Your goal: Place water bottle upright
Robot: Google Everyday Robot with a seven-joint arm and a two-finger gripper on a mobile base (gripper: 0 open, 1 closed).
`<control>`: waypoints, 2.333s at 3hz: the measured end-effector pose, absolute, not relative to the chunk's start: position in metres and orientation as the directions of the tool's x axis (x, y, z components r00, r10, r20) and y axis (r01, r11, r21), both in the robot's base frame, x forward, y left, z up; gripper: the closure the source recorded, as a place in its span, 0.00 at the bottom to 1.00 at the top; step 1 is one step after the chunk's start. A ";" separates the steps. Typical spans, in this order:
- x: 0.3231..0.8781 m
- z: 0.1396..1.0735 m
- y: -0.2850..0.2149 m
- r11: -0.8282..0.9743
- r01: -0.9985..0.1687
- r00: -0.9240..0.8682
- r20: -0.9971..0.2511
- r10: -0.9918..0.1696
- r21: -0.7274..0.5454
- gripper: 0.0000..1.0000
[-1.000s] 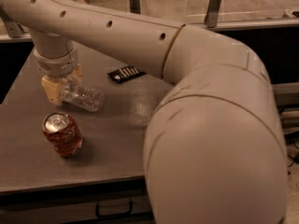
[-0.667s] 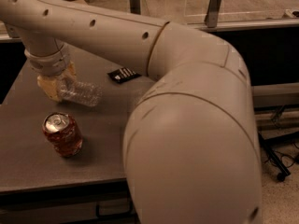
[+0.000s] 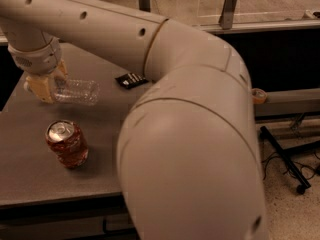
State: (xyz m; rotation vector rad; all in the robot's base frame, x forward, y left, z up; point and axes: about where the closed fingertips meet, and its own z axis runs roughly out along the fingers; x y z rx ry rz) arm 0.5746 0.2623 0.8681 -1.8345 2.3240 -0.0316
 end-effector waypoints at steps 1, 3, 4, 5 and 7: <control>0.545 0.885 0.261 0.134 -0.991 -0.118 -0.337 -0.934 -0.022 1.00; 0.459 0.895 0.272 -0.116 -0.992 0.054 -0.682 -0.730 0.045 1.00; 0.465 0.923 0.263 -0.091 -0.996 0.055 -0.772 -0.633 0.004 1.00; 0.468 0.922 0.260 -0.084 -0.996 0.051 -0.770 -0.636 0.003 1.00; 0.501 0.927 0.246 -0.047 -0.993 0.116 -0.805 -0.582 -0.109 1.00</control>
Offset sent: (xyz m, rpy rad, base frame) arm 0.0098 -0.1347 0.1077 1.1697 -0.1476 0.1232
